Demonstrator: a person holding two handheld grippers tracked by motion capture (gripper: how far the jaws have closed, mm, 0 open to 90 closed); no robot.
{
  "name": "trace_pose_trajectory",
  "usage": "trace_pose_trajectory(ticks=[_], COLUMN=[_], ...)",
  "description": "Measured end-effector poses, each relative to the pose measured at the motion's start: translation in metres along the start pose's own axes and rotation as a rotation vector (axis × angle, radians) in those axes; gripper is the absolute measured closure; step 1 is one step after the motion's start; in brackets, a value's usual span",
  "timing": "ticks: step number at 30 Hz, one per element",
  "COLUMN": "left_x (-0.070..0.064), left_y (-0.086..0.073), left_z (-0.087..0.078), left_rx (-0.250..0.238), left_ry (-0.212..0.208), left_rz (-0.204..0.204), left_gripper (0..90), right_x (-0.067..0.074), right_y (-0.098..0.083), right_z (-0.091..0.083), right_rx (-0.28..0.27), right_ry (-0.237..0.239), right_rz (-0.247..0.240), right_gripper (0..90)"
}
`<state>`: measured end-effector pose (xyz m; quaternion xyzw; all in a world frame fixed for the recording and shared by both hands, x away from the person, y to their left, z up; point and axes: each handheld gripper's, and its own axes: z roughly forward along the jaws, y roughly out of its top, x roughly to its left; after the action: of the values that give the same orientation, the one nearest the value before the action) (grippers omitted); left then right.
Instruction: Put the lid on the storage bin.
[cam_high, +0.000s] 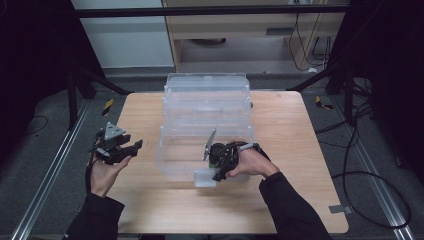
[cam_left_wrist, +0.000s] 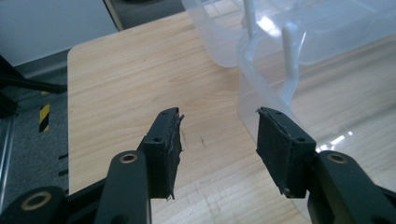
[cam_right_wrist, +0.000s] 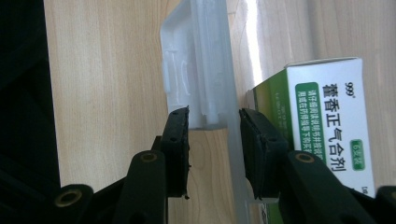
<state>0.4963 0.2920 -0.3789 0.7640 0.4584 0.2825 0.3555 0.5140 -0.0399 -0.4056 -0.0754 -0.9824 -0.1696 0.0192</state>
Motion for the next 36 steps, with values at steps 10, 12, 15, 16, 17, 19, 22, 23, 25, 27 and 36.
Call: trace_pose_trajectory(ticks=[10, 12, 15, 16, 17, 19, 22, 23, 25, 27, 36], left_x=[0.002, 0.002, 0.000, 0.000, -0.001, -0.002, -0.002, -0.002, -0.002, -0.004, -0.014], left_y=[0.027, 0.033, 0.046, 0.048, 0.051, 0.060, 0.070, 0.073, 0.080, 0.086, 0.112], left_z=[0.004, 0.005, 0.005, 0.005, 0.005, 0.005, 0.006, 0.006, 0.006, 0.006, 0.012], left_rx=[-0.006, -0.005, -0.013, -0.015, -0.013, -0.012, 0.000, 0.001, 0.000, 0.005, 0.007], left_ry=[-0.022, -0.023, -0.030, -0.030, -0.032, -0.033, -0.042, -0.046, -0.055, -0.059, -0.135], left_rz=[0.055, 0.068, 0.094, 0.105, 0.116, 0.136, 0.173, 0.183, 0.200, 0.229, 0.362], left_gripper=[47.2, 46.9, 46.3, 46.0, 45.9, 45.7, 45.7, 45.7, 45.7, 45.6, 45.4], right_x=[0.000, 0.000, 0.001, 0.001, 0.001, 0.001, 0.001, 0.002, 0.002, 0.002, 0.002], right_y=[0.000, 0.000, -0.001, -0.001, -0.001, -0.001, -0.001, -0.001, -0.002, -0.002, -0.002], right_z=[0.000, 0.000, 0.000, 0.000, 0.000, 0.000, 0.000, 0.000, 0.000, 0.000, 0.000], right_rx=[0.001, -0.001, -0.004, -0.005, -0.005, -0.003, -0.004, -0.004, -0.008, -0.008, -0.009], right_ry=[0.000, 0.000, -0.001, -0.005, -0.005, -0.005, -0.004, -0.005, -0.006, -0.006, -0.005], right_rz=[0.001, -0.001, -0.008, -0.009, -0.008, -0.010, -0.009, -0.010, -0.016, -0.015, -0.018], right_gripper=[63.9, 63.9, 64.0, 63.9, 64.0, 64.0, 64.0, 64.0, 64.0, 64.0, 64.0])
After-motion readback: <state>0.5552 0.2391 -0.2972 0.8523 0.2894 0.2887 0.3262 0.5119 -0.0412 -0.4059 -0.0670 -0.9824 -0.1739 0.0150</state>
